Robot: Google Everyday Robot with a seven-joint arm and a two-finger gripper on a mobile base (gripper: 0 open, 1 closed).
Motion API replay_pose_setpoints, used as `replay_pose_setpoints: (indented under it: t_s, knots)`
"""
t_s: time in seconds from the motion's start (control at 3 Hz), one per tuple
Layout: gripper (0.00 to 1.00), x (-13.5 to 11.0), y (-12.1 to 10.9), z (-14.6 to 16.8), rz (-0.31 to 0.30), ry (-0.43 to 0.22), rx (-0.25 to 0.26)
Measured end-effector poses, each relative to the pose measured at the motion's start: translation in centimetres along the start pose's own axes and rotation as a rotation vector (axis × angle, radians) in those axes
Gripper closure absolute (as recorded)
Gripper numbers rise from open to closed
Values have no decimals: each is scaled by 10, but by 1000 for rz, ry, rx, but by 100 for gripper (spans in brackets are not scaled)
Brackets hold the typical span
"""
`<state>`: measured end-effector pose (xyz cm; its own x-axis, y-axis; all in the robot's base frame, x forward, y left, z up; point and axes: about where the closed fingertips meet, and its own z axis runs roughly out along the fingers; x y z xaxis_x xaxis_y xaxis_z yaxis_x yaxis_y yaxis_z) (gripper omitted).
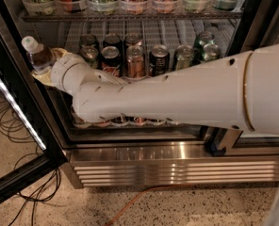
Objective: Pick blue plastic bottle from middle shelf of fridge
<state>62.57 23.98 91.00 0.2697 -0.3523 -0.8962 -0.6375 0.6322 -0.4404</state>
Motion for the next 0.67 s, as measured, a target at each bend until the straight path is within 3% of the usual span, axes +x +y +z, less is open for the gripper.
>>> replay_pose_setpoints:
  t_s: [0.67]
  knots:
    - [100,3,-4,-13,-9,-9,25]
